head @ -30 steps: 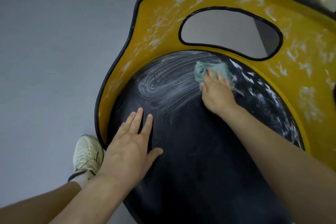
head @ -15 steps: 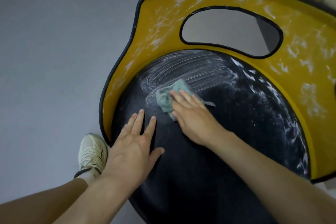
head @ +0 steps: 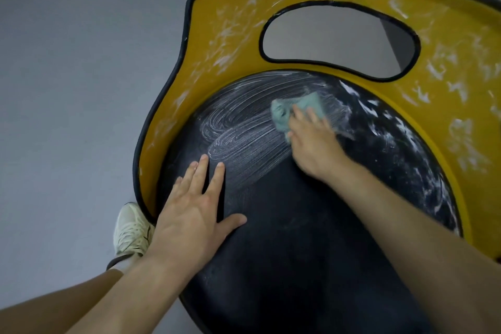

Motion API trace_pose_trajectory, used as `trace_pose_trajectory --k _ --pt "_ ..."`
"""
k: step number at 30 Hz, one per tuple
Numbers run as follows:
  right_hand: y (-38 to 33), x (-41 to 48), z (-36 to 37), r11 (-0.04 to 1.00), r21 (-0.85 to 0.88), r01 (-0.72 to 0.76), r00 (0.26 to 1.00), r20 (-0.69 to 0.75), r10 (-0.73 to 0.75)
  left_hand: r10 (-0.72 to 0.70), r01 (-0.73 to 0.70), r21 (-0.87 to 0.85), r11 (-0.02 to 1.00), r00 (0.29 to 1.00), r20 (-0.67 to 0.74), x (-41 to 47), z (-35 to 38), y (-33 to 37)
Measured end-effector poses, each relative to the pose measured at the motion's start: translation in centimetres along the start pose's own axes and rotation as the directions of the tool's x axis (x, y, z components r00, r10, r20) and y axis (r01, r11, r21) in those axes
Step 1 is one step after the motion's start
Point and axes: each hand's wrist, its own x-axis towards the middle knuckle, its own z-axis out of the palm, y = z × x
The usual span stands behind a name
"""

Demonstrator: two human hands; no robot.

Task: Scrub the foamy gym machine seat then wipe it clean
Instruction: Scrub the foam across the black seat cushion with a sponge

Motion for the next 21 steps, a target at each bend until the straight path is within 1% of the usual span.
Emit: trace_pose_trajectory --k 2,5,7,9,12,14,16,21 --pt "-2.8 -3.2 1.0 0.993 0.008 0.114 0.993 0.043 -0.114 0.004 -0.004 -0.010 1.000 1.000 -0.003 -0.2 -0.1 -0.2" --pt "-5.8 -8.2 3.1 0.969 0.006 0.245 0.964 0.104 -0.245 0.007 -0.007 -0.026 1.000 1.000 0.000 -0.8 -0.1 -0.5" --pt "-6.5 -10.8 4.4 0.945 -0.020 0.327 0.942 0.093 -0.324 0.010 -0.011 -0.055 0.998 1.000 -0.011 -1.4 0.1 -0.7" --pt "-6.7 -12.6 5.5 0.931 -0.032 0.364 0.928 0.094 -0.360 0.017 -0.020 -0.088 0.996 0.999 -0.035 -1.9 0.4 -0.8" --pt "-6.6 -13.0 6.3 0.927 -0.084 0.366 0.929 0.099 -0.358 0.008 -0.012 -0.114 0.993 0.999 -0.040 -2.1 0.5 -1.1" --pt "-6.7 -11.4 6.1 0.928 -0.072 0.366 0.927 0.119 -0.356 -0.005 0.003 -0.100 0.995 1.000 -0.023 -2.1 0.6 -1.2" --pt "-7.3 -8.6 5.3 0.936 -0.045 0.350 0.931 0.126 -0.342 -0.011 0.010 -0.092 0.996 1.000 -0.007 -1.9 0.5 -1.1" --pt "-9.8 2.0 2.9 0.978 -0.044 0.205 0.976 0.083 -0.201 -0.029 0.031 -0.020 0.999 0.997 0.077 -1.2 -0.4 -0.7"
